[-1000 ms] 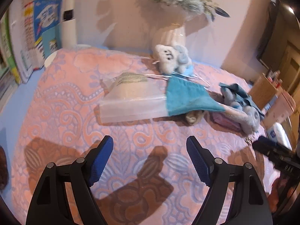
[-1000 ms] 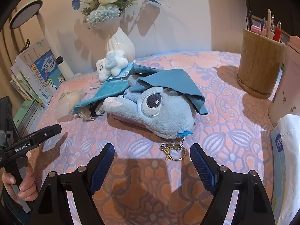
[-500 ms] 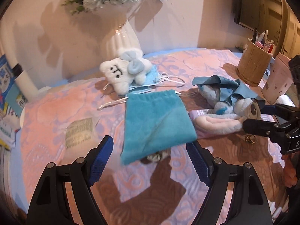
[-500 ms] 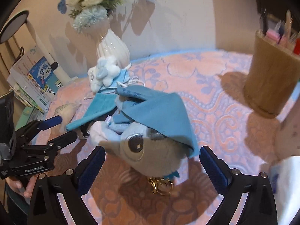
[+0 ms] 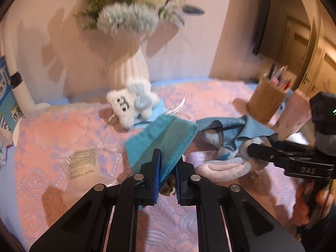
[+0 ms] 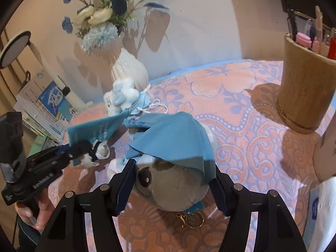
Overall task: Organize books
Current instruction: 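Grasp the teal pouch with the left tool while the right tool grasps the grey plush toy, then carry the teal pouch and grey plush to the glass bowl and release both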
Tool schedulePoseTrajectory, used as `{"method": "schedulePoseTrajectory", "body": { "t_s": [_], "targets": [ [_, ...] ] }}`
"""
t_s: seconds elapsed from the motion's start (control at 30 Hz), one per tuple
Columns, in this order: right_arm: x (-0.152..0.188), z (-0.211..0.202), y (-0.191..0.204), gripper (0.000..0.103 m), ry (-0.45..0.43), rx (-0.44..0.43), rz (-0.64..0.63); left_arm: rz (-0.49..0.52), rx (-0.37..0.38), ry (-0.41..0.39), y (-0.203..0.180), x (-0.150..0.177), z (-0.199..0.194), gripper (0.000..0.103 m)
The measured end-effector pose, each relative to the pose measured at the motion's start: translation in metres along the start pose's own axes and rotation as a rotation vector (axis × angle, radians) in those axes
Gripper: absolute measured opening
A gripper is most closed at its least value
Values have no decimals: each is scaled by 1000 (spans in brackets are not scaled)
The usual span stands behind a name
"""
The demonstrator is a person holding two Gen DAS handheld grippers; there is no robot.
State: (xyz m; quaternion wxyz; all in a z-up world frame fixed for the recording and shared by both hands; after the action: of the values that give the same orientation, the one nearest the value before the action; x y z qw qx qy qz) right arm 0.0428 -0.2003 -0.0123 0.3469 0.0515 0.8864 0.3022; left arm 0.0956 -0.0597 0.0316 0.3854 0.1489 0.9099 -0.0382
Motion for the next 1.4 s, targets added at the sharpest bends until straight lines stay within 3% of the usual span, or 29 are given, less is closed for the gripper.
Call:
{"method": "schedulePoseTrajectory", "body": {
  "t_s": [0.17, 0.27, 0.43, 0.6, 0.67, 0.7, 0.73, 0.87, 0.97, 1.03, 1.1, 1.17, 1.2, 1.23, 1.33, 1.4],
  "targets": [
    [-11, -45, 20, 64, -131, -40, 13, -25, 98, -48, -3, 1, -39, 9],
    [-9, -67, 33, 64, -153, -70, 21, -32, 123, -45, -2, 13, -53, 9],
    [26, -80, 45, 64, -69, -67, 35, -8, 160, 15, -7, 55, -62, 9],
    [75, -68, 30, 65, 30, 12, 37, 1, 88, 106, -14, 93, -44, 10],
    [87, -59, 20, 67, 65, 42, 51, -3, 39, 131, -15, 100, -28, 15],
    [92, -55, 17, 67, 81, 28, 65, -7, 31, 136, -15, 100, -24, 28],
    [95, -53, 16, 68, 90, 14, 81, -13, 32, 152, -17, 102, -18, 31],
    [97, -52, 11, 71, 89, 4, 86, -38, 54, 215, -23, 105, 4, 33],
    [100, -45, 7, 76, 108, -10, 107, -23, 46, 209, -29, 104, 10, 36],
    [103, -38, 6, 77, 118, -24, 116, 3, 50, 203, -35, 104, 12, 49],
    [103, -38, 9, 77, 118, -7, 79, 47, 36, 189, -43, 106, 13, 52],
    [103, -35, 14, 68, 124, 5, 43, 101, 4, 167, -50, 108, 14, 37],
    [103, -34, 16, 68, 125, 13, 30, 111, 27, 162, -54, 108, 13, 11],
    [102, -34, 19, 67, 120, 24, 11, 102, 56, 169, -56, 108, 11, 6],
    [98, -37, 24, 66, 98, 20, -12, 101, 35, 137, -56, 101, 5, 4],
    [91, -47, 28, 66, 64, 9, -13, 73, 61, 96, -58, 90, -7, 4]
  ]
}}
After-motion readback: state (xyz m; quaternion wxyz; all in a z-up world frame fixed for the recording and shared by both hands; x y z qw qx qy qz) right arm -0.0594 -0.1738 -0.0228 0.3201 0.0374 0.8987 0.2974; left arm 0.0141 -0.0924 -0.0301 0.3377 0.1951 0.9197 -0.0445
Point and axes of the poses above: each gripper's, at about its wrist camera, not at the fingertips, and z roughly the way its jaws point, y to its left, x to its underside, the point moved 8 cm from there along z, roughly the way its jaws point, and after that the axes turned 15 degrees about -x, right-handed, at the moved point
